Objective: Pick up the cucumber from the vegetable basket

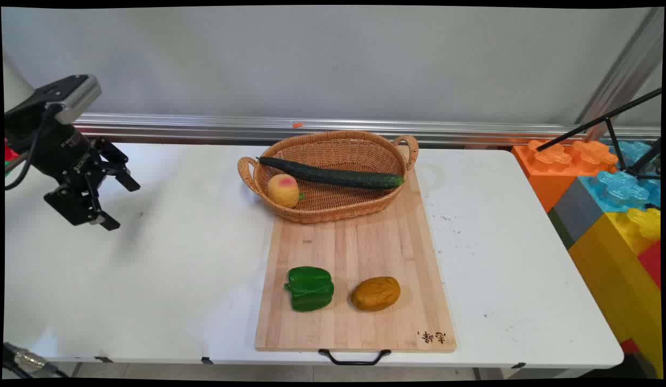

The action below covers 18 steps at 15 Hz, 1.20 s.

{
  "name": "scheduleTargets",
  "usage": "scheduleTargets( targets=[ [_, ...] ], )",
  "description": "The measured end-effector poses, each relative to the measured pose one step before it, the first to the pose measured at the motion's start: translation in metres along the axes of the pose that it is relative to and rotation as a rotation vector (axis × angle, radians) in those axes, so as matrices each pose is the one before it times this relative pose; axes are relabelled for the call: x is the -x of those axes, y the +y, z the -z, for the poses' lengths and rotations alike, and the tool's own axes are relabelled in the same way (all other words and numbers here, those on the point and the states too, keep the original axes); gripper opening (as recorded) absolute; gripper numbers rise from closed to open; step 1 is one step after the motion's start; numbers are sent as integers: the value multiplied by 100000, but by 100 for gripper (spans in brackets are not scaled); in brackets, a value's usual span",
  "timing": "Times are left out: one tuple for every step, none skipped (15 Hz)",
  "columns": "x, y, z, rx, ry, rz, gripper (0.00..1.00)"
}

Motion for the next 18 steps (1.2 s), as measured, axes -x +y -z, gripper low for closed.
scheduleTargets(
  targets=[
    [211, -182, -200, 220, 1328, -287, 100],
    [-61, -188, -200, -104, 1662, -409, 100],
    [-277, -185, -216, -281, 1505, -251, 100],
    [-605, -313, -247, -1022, 2315, -132, 100],
    [-878, -378, -266, -1346, 2510, -248, 100],
    [-957, -394, -199, -1585, 2356, -239, 100],
    [-1182, -514, -229, -1799, 2336, -492, 100],
    [-1055, -412, -274, -1274, 1582, -625, 100],
    [-1183, -460, -309, -1436, 1472, -740, 100],
    [-982, -384, -299, -1034, 947, -674, 100],
    [-1682, -640, -578, -1577, 1257, -1288, 100],
    [-1830, -712, -838, -1106, 1048, -1221, 100],
    [-1876, -727, -1000, -756, 876, -1163, 100],
    [-1626, -606, -1009, -234, 430, -905, 100],
    [-1244, -474, -788, -258, 357, -645, 100],
    [-1238, -446, -897, -242, 270, -618, 100],
    [-1753, -778, -1493, -456, 243, -684, 100],
    [-1137, -602, -1302, -300, -113, -552, 100]
  ],
)
